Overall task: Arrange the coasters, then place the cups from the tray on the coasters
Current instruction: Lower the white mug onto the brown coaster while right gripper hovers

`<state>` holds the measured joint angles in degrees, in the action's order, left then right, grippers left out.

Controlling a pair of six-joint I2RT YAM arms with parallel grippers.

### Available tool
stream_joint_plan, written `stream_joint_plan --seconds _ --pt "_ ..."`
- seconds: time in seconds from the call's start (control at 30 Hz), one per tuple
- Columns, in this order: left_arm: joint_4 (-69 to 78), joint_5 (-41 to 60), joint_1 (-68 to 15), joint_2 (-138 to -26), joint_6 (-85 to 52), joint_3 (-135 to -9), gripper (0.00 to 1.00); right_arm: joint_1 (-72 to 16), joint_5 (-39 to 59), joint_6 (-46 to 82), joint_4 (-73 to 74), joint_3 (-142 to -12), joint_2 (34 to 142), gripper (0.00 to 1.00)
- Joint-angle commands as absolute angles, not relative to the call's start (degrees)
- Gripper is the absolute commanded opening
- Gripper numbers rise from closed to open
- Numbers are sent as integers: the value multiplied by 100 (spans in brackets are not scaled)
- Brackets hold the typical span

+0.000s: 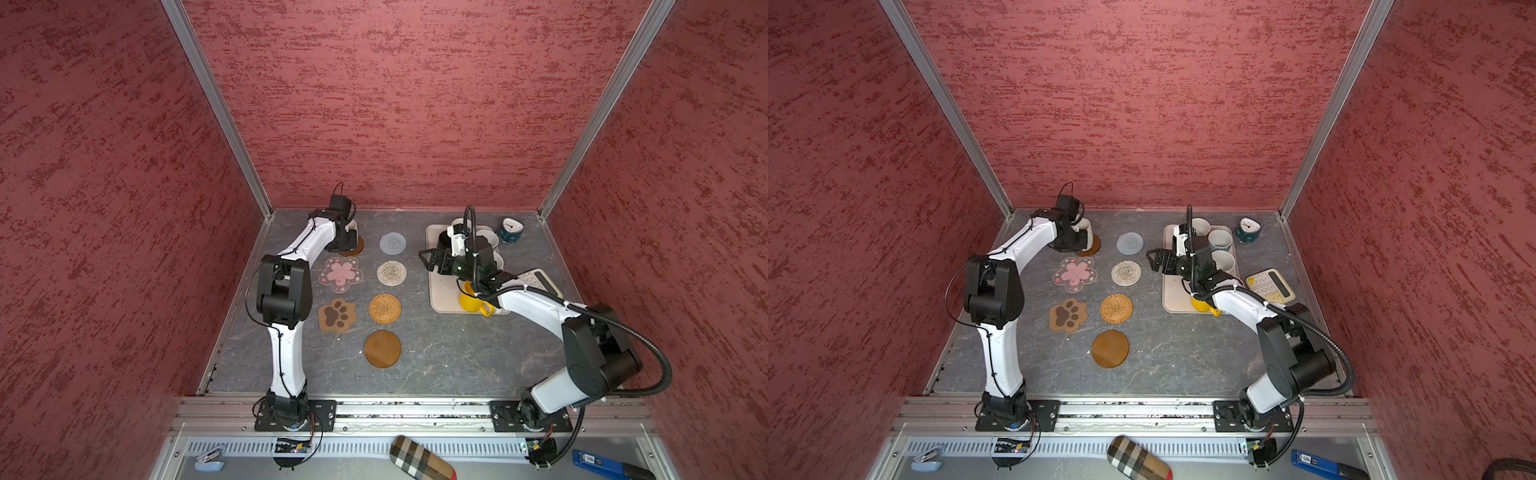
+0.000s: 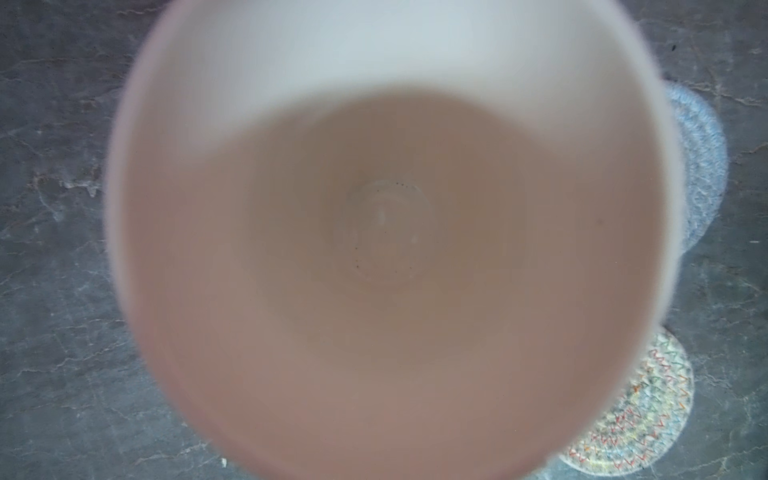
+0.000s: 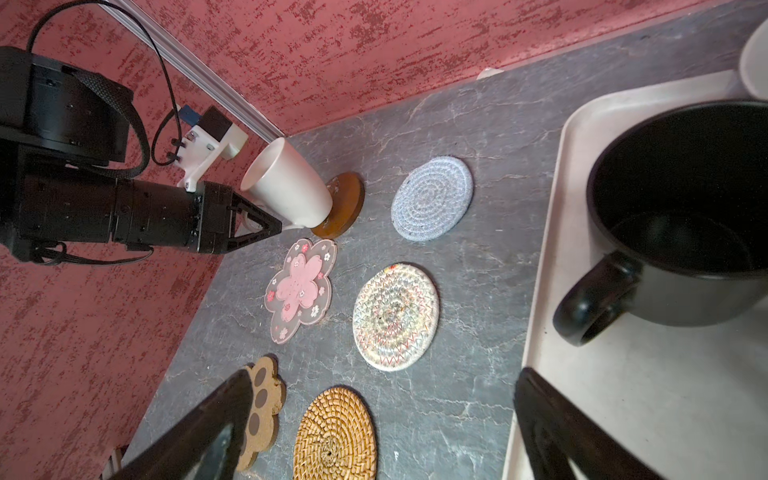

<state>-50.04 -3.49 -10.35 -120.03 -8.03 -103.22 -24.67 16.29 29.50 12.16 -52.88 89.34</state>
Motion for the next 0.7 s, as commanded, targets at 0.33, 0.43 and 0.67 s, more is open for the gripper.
stream_joint_plan --seconds 0.33,0.43,0.67 --pt "-4680 -386 -943 -12288 -703 -10792 0 -2487 1920 2988 1547 -5454 8879 99" --pt "-4576 -387 -941 -12253 -703 -10648 0 -2490 1948 3014 1573 -5433 8892 99" --pt "-4482 -363 -949 -12313 -743 -10590 0 -2486 1963 3023 1575 -5356 8847 99"
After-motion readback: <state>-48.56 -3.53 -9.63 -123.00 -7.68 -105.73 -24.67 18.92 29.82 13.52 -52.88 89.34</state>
